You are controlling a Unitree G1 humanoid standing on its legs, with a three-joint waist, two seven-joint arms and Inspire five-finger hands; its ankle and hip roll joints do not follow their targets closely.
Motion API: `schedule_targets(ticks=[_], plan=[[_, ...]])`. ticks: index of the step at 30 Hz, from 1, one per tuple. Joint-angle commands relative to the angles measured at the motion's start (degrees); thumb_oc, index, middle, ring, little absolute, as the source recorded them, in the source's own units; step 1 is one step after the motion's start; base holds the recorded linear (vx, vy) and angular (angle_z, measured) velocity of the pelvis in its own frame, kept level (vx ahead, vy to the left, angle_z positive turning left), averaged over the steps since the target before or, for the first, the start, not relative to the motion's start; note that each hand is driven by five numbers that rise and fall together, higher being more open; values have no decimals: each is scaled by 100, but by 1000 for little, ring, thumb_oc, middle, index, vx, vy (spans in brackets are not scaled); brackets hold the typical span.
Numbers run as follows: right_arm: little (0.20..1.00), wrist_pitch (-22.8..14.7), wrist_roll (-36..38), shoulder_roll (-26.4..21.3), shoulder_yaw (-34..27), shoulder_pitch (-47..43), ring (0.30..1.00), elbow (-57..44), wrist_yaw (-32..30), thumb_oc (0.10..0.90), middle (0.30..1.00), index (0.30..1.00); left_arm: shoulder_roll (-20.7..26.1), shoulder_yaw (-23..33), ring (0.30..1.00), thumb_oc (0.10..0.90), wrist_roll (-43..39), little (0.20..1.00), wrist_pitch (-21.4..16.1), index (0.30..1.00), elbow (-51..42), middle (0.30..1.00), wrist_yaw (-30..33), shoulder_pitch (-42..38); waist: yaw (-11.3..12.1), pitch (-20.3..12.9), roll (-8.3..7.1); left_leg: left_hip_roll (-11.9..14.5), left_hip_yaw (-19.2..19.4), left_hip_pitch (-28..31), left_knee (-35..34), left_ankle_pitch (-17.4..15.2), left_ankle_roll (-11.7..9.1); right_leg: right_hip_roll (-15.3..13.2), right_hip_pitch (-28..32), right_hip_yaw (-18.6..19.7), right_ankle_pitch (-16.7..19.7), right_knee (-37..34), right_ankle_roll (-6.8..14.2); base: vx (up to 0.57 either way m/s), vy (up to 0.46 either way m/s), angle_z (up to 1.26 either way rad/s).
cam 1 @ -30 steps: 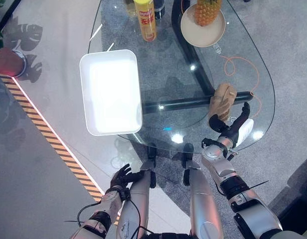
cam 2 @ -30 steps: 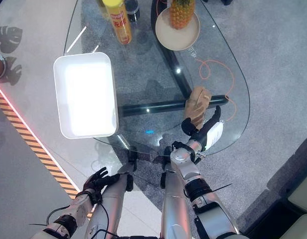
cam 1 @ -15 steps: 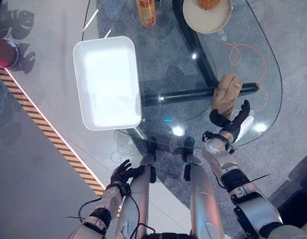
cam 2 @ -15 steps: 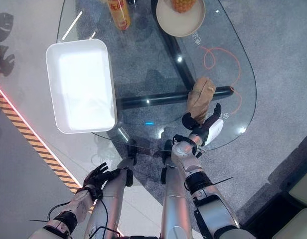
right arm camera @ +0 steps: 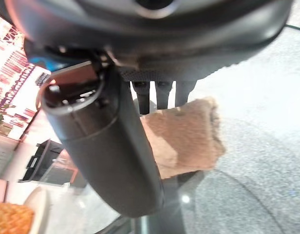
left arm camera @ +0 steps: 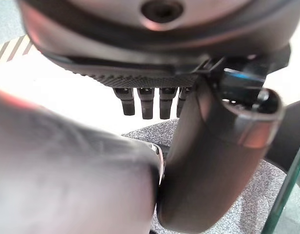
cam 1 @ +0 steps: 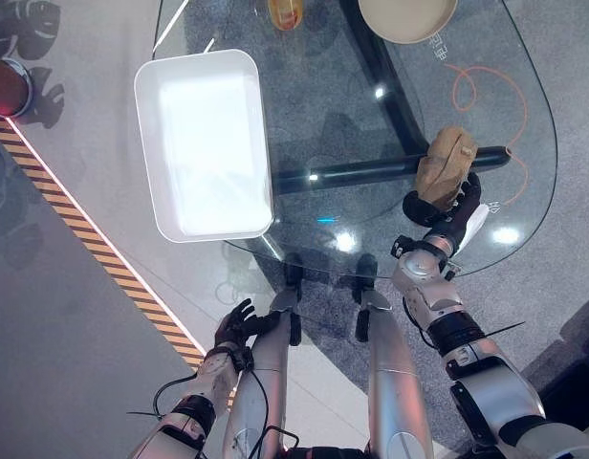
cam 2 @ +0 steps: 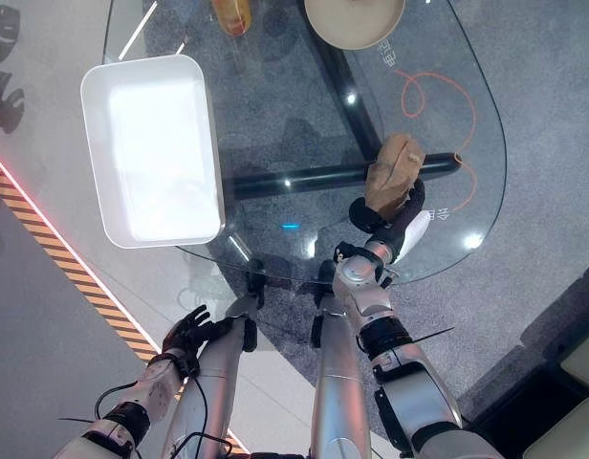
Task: Wipe the table with a cloth and put it in the basket.
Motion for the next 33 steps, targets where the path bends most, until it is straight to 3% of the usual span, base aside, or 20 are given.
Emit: schedule_targets(ticks=[1, 5, 10, 11, 12, 13, 14, 16, 33], plan=[[900, -240, 63, -370, -117, -110, 900, -387, 207, 800, 900, 900, -476, -576, 900, 800, -81, 900, 205, 900, 267, 900, 140, 696, 35, -76, 218, -375, 2, -221, 433, -183, 308, 354, -152, -153, 562, -271, -212, 0, 0, 0], [900, -93, 258, -343, -81, -169, 900, -319, 309, 800, 900, 900, -472, -571, 900, 800, -96, 900, 201, 900, 298, 900, 134, 654, 33, -76, 218, -374, 12, -290, 485, -206, 308, 366, -232, -150, 549, -220, -221, 0, 0, 0], [900, 472, 694, -339, -9, -168, 900, -53, 341, 800, 900, 900, -465, -591, 900, 800, -104, 900, 165, 900, 289, 900, 89, 621, 50, -76, 218, -382, 4, -415, 559, -223, 320, 355, -347, -155, 570, -171, -215, 18, 2, 3], [840, 519, 755, -341, 6, -171, 848, 0, 388, 740, 848, 848, -464, -589, 900, 800, -100, 900, 170, 900, 280, 900, 86, 612, 55, -76, 221, -383, 3, -428, 561, -223, 324, 353, -360, -159, 577, -170, -213, 19, -7, 3], [560, 501, 777, -349, 32, -180, 608, 74, 485, 460, 608, 608, -459, -590, 900, 800, -94, 900, 168, 900, 284, 900, 76, 600, 61, -76, 223, -383, -1, -438, 563, -226, 330, 349, -373, -163, 584, -166, -210, 0, 0, 0], [483, 499, 758, -361, 59, -207, 542, 111, 563, 383, 542, 542, -450, -587, 900, 800, -95, 900, 165, 900, 284, 900, 63, 591, 68, -76, 224, -388, -8, -444, 567, -229, 333, 348, -380, -163, 585, -164, -207, 0, 0, 0], [455, 515, 728, -366, 78, -243, 519, 134, 589, 355, 519, 519, -446, -591, 900, 800, -105, 900, 148, 900, 286, 900, 50, 587, 74, -76, 229, -391, -12, -452, 564, -228, 334, 349, -388, -162, 585, -165, -207, 0, 0, 0], [200, 531, 628, -389, 122, -382, 300, 183, 571, 100, 300, 300, -454, -601, 900, 800, -137, 900, 106, 900, 310, 900, 20, 562, 91, -76, 244, -393, -17, -481, 569, -226, 331, 356, -422, -151, 587, -155, -206, 0, 0, 0], [200, 726, 769, -605, 110, -722, 300, 566, 612, 100, 300, 300, -407, -589, 900, 800, -223, 900, -26, 900, 300, 900, -1, 536, 157, -76, 265, -416, -78, -626, 649, -262, 357, 395, -591, -142, 595, -54, -189, 0, 0, 0]])
